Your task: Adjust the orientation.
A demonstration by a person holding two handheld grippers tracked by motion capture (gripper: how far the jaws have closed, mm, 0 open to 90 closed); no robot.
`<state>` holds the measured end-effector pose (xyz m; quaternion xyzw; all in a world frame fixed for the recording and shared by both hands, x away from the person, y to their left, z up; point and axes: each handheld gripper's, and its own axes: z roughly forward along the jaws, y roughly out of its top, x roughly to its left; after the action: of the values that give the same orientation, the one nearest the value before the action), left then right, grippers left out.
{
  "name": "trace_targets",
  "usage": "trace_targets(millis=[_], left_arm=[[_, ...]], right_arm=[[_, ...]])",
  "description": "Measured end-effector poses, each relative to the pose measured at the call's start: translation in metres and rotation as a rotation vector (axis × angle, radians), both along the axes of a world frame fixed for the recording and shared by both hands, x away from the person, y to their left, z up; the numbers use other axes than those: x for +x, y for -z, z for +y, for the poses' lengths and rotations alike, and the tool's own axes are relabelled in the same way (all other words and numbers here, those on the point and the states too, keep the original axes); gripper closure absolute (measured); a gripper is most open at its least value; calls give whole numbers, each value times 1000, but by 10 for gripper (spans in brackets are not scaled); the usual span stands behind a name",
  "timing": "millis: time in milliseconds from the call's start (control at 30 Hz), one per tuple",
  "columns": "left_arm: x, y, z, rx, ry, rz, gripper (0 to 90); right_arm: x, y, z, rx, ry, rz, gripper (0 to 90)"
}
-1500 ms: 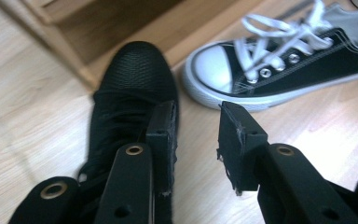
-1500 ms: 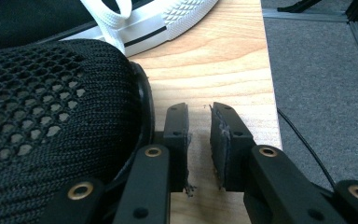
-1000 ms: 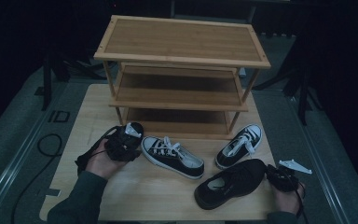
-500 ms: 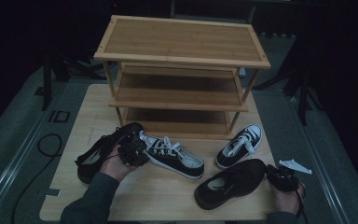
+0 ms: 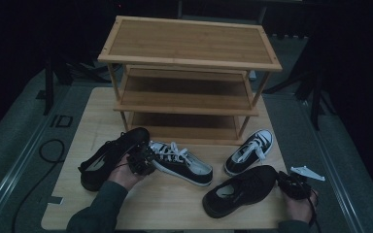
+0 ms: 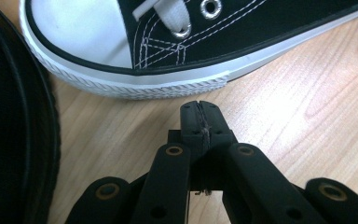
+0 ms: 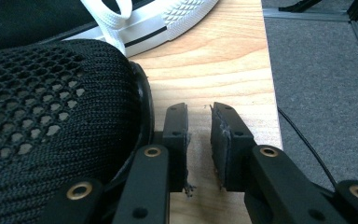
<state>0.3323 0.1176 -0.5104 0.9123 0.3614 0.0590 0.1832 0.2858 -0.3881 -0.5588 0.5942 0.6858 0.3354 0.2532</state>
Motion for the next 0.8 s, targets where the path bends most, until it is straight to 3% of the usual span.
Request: trace_targets(millis=[200, 233, 333, 500, 800], left_arm=[[2, 9, 0, 18, -12, 14, 900], [2, 12, 0, 4, -30, 11, 900], [7, 13, 1, 26, -24, 10, 899], [10, 15, -4, 14, -40, 3, 899], [19, 16, -11, 7, -11, 4, 899]], right_arm=[[0, 0, 0, 0, 0, 0, 759], [0, 0, 0, 0, 0, 0, 760], [0, 0, 0, 0, 0, 0, 759], [0, 0, 0, 0, 0, 0, 759], [0, 0, 0, -1, 0, 0, 759]])
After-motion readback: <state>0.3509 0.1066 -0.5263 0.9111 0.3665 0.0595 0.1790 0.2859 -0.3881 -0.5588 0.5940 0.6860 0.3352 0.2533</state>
